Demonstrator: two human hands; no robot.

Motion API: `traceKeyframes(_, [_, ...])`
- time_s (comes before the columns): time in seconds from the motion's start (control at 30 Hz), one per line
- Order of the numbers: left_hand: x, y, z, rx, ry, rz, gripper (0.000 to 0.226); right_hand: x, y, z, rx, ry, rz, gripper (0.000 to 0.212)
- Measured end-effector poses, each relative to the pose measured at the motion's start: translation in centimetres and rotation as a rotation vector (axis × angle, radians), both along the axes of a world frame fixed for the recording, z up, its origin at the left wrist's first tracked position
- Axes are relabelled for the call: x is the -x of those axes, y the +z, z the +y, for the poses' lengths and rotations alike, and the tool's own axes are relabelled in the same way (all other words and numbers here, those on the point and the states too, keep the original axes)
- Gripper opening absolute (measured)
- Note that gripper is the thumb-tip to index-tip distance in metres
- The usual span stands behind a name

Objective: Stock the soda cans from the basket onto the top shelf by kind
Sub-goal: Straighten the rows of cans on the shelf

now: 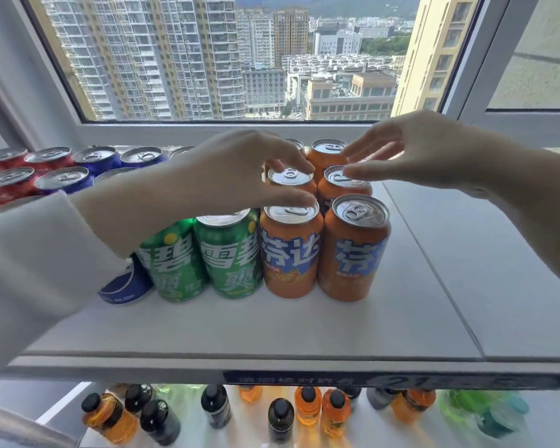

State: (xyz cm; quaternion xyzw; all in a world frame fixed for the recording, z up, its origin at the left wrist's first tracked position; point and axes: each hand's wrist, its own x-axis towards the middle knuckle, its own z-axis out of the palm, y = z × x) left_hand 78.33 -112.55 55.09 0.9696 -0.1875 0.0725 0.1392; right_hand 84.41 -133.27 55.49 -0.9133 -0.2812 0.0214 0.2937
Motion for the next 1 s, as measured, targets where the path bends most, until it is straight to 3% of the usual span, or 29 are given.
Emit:
traceKeyframes(0.43, [1.2, -1.8, -0.1, -0.056, 0.037, -0.030, 0.058, 3.8, -1.9, -0.9, 0.020, 0.018, -0.124, 0.043])
traceKeyframes(0.73, [1.1, -1.2, -0.3, -0.122, 0.039, 0.023, 0.058, 3.2, -2.1, -1.2, -0.025, 0.032, -0.029, 0.053])
traceKeyframes(0.83, [0.8, 0.1, -0.1, -0.037, 0.059, 0.039, 0.066, 1.7, -0.7, -1.5, -0.098, 0.002, -0.030, 0.053])
traceKeyframes(1.0, [-3.9, 1.4, 1.0, -0.026, 0.112, -0.022, 0.045, 0.1, 1.7, -1.3, 0.033, 0.012, 0.088, 0.059])
